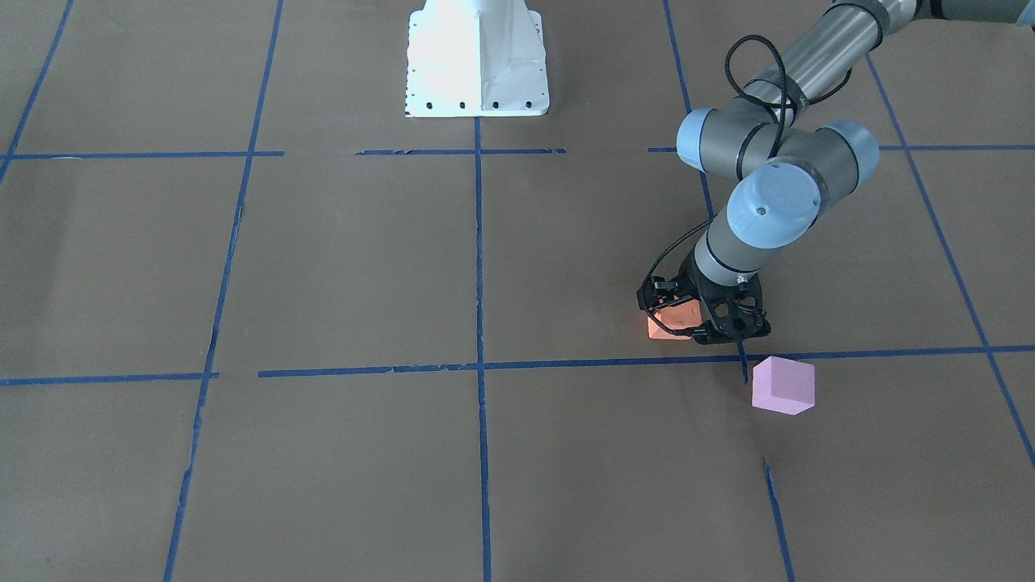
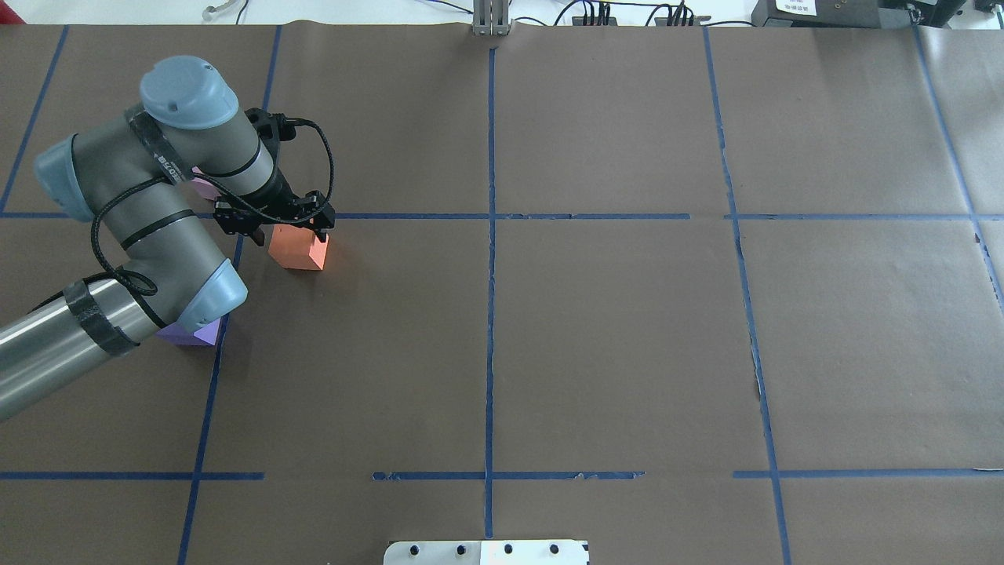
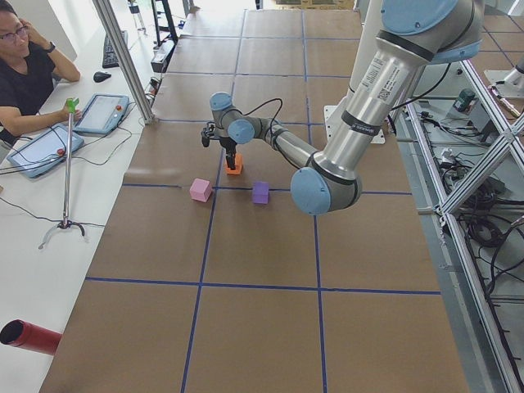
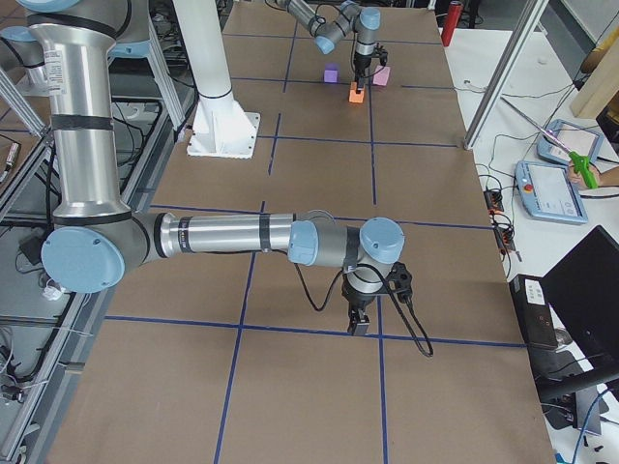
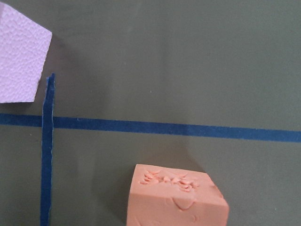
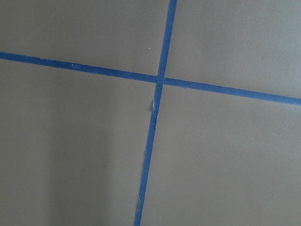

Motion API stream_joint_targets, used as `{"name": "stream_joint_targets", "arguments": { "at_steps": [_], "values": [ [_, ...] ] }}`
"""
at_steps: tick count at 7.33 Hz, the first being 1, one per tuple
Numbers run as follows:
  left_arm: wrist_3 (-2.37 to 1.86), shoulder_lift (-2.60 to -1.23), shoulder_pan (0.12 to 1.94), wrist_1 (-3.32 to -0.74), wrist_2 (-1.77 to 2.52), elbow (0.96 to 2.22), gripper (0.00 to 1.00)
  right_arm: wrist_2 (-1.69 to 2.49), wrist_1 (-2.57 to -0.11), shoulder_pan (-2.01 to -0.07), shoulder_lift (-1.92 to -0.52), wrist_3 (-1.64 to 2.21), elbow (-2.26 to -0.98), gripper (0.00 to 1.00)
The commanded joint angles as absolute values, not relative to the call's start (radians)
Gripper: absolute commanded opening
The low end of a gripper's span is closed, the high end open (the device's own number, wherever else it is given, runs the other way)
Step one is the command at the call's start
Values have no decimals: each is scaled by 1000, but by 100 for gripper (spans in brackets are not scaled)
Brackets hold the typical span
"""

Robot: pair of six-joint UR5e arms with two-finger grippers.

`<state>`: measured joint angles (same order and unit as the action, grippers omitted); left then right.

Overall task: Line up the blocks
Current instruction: 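Lift the orange cube with the left gripper and carry it toward the pink cube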

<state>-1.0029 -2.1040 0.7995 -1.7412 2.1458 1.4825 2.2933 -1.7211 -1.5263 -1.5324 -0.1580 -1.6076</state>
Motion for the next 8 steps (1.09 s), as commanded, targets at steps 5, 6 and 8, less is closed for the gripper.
{"name": "stream_joint_targets", "arguments": {
  "at_steps": [5, 6, 8],
  "values": [
    [-1005, -2095, 793, -1793, 2132, 1482, 3, 2293, -1721, -1526, -1532, -158, -1608, 100],
    [-999, -2088, 823, -1778, 2131, 1527, 0, 2293, -1721, -1526, -1532, -158, -1608, 100],
    [-900, -2023, 879, -1528, 2137, 1786, 0, 2293, -1721, -1526, -1532, -158, -1608, 100]
  ]
}}
